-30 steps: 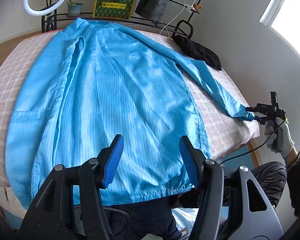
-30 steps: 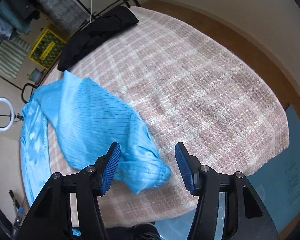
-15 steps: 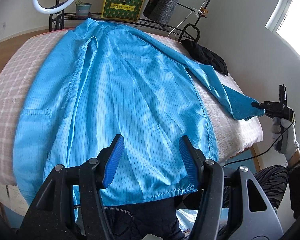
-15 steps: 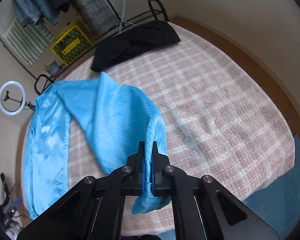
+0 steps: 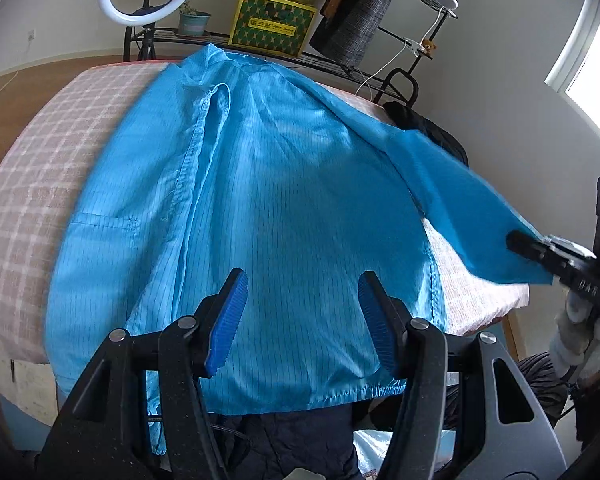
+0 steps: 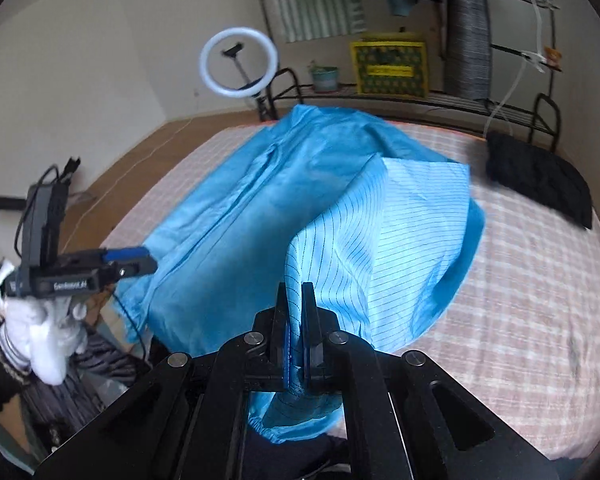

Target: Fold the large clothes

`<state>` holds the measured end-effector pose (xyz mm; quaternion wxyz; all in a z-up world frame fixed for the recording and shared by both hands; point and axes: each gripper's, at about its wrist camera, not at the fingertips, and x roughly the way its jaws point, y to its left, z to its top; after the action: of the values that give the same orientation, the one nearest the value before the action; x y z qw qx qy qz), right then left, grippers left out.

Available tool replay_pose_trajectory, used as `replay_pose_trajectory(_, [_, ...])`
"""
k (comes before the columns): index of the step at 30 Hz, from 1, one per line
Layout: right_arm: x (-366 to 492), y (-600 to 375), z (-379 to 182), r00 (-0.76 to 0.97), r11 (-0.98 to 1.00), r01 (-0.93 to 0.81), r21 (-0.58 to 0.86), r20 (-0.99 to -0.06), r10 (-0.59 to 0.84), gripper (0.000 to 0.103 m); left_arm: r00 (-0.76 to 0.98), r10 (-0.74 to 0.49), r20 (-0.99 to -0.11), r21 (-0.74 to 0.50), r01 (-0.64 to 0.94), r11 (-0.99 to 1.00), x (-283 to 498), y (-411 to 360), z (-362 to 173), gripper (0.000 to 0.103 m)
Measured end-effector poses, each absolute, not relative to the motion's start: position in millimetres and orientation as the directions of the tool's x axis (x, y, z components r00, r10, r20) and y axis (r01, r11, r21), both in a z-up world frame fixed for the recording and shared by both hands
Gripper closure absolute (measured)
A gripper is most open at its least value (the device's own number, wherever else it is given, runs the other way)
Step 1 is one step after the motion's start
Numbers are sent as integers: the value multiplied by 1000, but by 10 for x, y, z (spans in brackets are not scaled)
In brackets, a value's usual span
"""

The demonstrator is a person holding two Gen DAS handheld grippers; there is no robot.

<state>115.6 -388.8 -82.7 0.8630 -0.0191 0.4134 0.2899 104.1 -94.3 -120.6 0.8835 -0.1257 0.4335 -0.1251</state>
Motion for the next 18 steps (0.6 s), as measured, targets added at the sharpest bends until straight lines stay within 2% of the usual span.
replay_pose_trajectory(6, [858,-3382,-1401,300,712,-669,214,-798,522,100,585,-333,-739,-337,107,935,1061,-937,-1282,44])
replay_pose_trajectory(10, [652,-3190,-1506,226,633,-748,198,-821,524,99,570,-346,-746,-348,110,931,1106,-986,-1374,44])
replay_pose_trajectory(12, [638,-3224,-1470,196,609,-763,214,-822,534,94,558,-357,-750,-358,111,927,1129,-1018,-1436,44])
replay_pose_trajectory(14, [674,-3299,-1407,163,602,-757,253,-819,550,69,536,-374,-757,-374,115,920,1162,-1061,-1515,44])
replay_pose_trajectory(15, [687,-3342,-1356,165,602,-753,265,-810,563,65,522,-385,-761,-381,120,917,1184,-1085,-1547,44])
replay_pose_trajectory(18, [801,-3531,-1166,143,582,-741,335,-768,625,63,490,-401,-774,-394,124,911,1228,-1166,-1661,44])
